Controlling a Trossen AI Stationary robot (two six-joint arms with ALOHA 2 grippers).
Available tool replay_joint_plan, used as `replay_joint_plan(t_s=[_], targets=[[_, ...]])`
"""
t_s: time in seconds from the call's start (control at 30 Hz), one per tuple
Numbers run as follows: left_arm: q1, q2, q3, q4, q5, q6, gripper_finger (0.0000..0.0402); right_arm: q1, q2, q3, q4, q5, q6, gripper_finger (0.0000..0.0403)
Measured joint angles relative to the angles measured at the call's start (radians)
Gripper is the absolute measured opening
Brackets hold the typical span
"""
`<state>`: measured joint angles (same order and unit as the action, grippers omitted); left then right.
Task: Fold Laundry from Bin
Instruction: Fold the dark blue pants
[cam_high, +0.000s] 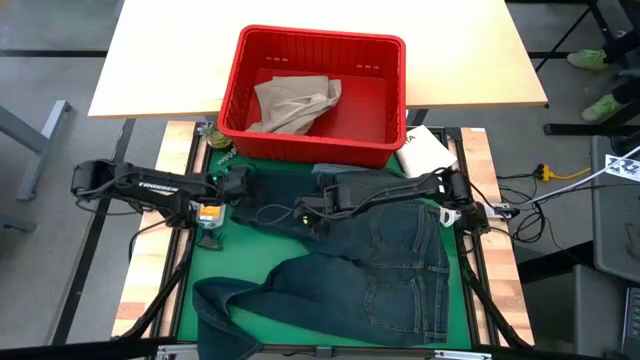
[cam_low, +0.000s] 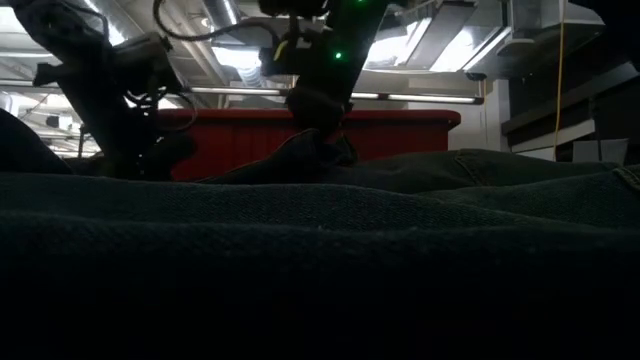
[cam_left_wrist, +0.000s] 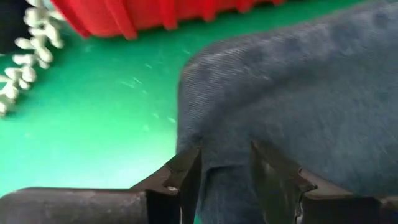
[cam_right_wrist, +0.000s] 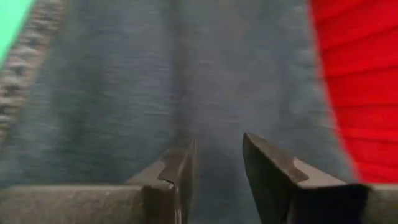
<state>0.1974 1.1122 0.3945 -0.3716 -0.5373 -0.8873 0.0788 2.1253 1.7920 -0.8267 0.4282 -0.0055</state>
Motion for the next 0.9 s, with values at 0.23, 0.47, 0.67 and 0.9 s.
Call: replay_joint_plan(t_s=[0.23, 0.47, 0.67, 0.9], targets=[[0.138, 0.0, -0.018, 0.053, -0.026, 0.084, 0.0128, 0.005, 0.08, 0.0, 0.023, -0.113, 0.0, 0.0133], [0.203, 0.0, -0.018, 0.057, -0.021, 0.134, 0.0128, 0.027, 0.109, 0.002, 0.03, -0.103, -0.001, 0.0133], [0.187, -0.023, 0.021, 0.064, 0.129, 0.25, 0.0119, 0.033, 0.081, 0.001, 0.014, -0.1, -0.002, 0.0133], [0.131, -0.104, 0.124, -0.061, 0.283, 0.321, 0.0077, 0.037, 0.008, 0.0, 0.014, -0.091, -0.003, 0.0133]])
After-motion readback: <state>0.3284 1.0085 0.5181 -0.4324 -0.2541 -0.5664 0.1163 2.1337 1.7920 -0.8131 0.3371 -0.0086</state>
